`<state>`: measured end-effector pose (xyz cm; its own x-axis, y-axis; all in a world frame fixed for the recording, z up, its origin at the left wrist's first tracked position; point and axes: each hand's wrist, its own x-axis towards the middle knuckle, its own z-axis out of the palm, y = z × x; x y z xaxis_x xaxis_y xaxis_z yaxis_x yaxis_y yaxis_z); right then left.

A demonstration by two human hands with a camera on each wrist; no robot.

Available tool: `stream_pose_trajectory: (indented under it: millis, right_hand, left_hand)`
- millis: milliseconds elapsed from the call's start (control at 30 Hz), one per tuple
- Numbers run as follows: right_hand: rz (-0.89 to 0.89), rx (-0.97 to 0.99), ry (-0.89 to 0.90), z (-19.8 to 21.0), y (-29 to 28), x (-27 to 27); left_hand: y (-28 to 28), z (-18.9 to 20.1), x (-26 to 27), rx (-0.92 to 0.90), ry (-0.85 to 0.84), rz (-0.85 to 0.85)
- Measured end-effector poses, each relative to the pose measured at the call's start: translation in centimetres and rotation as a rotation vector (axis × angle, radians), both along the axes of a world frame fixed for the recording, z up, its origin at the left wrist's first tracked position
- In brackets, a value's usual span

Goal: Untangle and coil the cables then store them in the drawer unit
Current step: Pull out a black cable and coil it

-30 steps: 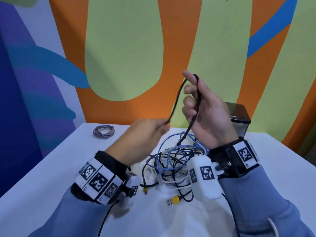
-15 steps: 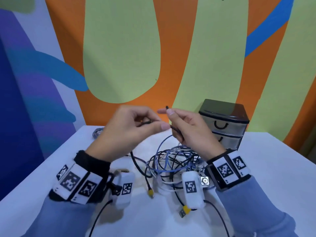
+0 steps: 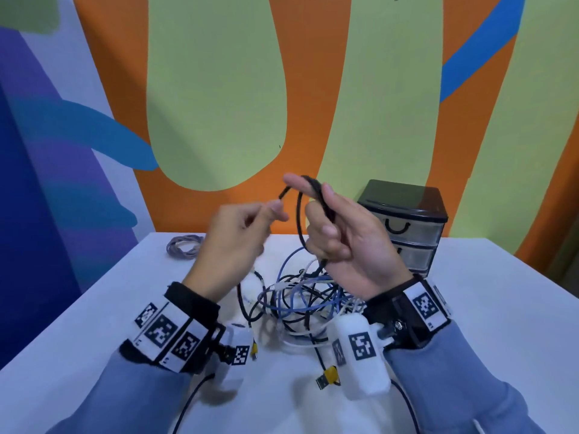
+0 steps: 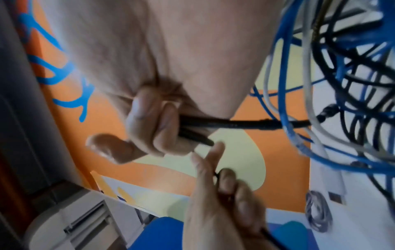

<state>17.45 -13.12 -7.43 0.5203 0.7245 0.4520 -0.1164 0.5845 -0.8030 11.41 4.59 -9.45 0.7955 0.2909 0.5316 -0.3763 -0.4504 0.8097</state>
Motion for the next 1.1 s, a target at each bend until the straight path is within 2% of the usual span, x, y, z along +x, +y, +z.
stream_pose_trajectory:
  millis: [100, 167, 233, 300, 400, 500, 567, 633, 733, 900, 1000, 1100]
  right_hand:
    - [-0.125, 0.177, 0.157, 0.1, 0.0, 0.5]
    - [-0.225, 0.281, 0.250, -0.2, -0.2, 1.2]
    - [-0.371, 0.290, 0.236, -0.6, -0.4, 2.1]
    - [-0.525, 0.176, 0.126, -0.9, -0.5, 2.7]
    - [-0.643, -0.080, -0.098, -1.2, -0.2, 2.6]
    - [-0.655, -0.274, -0.291, -1.4, 0.2, 1.9]
    - [-0.515, -0.365, -0.337, -1.4, 0.3, 1.4]
    - [-0.288, -0.411, -0.331, -1.2, 0.1, 1.0]
    - [-0.146, -0.410, -0.340, -0.8, -0.3, 0.8]
    - [-0.233, -0.433, -0.326, -0.7, -0.9, 1.0]
    - [-0.341, -0.322, -0.208, -0.7, -0.8, 1.3]
    - [-0.344, -0.068, 0.036, -0.3, -1.3, 2.0]
  left_hand:
    - [-1.6, -0.9, 0.0, 0.235, 0.193, -0.166]
    - [-2.9, -0.8, -0.7, 0.408, 0.245, -0.249]
    - [-3.8, -0.7, -1.3, 0.562, 0.216, -0.255]
    - [-4.3, -0.4, -1.8, 0.631, 0.139, -0.237]
    - [-4.2, 0.5, -2.3, 0.555, 0.001, -0.174]
    - [-3.1, 1.1, -2.6, 0.303, -0.147, -0.166]
    - [-2.3, 1.4, -2.6, 0.163, -0.219, -0.164]
    - [-1.6, 1.5, -2.4, 0.063, -0.253, -0.143]
    - [-0.8, 1.6, -2.3, 0.021, -0.234, -0.096]
    - [1.0, 1.8, -2.0, 0.029, -0.132, -0.128]
    - [2.0, 1.6, -1.8, -0.004, -0.043, -0.131]
    - [2.4, 1.4, -1.7, -0.025, 0.066, -0.201]
